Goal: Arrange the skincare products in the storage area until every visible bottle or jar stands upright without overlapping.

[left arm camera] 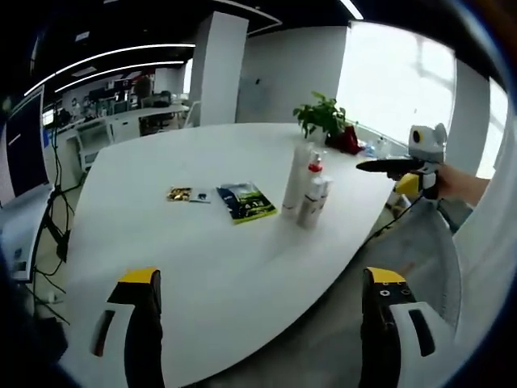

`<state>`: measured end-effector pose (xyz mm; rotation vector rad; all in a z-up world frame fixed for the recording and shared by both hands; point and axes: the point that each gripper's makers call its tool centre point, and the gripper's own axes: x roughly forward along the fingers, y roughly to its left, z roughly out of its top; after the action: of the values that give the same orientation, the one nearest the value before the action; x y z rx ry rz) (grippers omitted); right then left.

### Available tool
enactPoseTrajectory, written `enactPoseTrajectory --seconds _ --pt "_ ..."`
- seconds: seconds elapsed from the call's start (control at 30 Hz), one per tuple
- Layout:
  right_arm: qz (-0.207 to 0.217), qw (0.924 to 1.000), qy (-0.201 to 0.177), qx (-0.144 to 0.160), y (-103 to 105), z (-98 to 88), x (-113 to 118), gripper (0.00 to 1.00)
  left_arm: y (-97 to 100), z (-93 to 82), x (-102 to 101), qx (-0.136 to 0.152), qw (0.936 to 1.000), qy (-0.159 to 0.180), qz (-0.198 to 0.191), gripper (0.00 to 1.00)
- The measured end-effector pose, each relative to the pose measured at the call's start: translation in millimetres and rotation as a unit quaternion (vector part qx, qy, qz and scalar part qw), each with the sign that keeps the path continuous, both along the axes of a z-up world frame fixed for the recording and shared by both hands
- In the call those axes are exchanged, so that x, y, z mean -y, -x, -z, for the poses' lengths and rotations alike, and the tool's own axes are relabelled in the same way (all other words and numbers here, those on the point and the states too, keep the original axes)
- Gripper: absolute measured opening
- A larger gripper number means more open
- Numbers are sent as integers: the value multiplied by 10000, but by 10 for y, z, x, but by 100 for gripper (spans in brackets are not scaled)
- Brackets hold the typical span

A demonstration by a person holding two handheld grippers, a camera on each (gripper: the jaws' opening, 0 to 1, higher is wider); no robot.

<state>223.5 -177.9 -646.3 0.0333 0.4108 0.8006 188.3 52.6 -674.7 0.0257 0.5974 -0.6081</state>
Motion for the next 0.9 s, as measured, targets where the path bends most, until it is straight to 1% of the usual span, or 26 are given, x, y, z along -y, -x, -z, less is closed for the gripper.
enactPoseTrajectory --seconds 0.13,0.2,0.23,0.27,0.3,0.4,0.57,0.77,0.9 --pt "63 10000 -19 -2 28 17 -13 92 33 -11 -4 23 10000 38 -45 96" --pt "101 9999 57 -42 46 78 -13 92 61 -16 0 34 10000 46 -53 96" --pt "93 9998 157 -63 53 110 -3 92 75 -12 -2 32 10000 41 -55 96" --pt "89 9998 186 -45 51 112 0 92 86 -5 -6 23 10000 31 -52 96" --pt "101 9998 192 7 41 99 4 92 95 3 -9 11 10000 18 -47 96" --pt "153 9998 107 -39 38 100 12 92 125 25 -30 -27 10000 -45 -47 96" --pt "140 9997 193 -81 78 135 14 90 133 22 -57 -41 10000 -67 -46 95" --pt "175 9994 278 -130 75 175 27 90 115 6 -67 -57 9999 -111 -45 95" --pt "245 9991 268 -228 81 194 40 91 89 7 -55 -80 9999 -123 -18 94"
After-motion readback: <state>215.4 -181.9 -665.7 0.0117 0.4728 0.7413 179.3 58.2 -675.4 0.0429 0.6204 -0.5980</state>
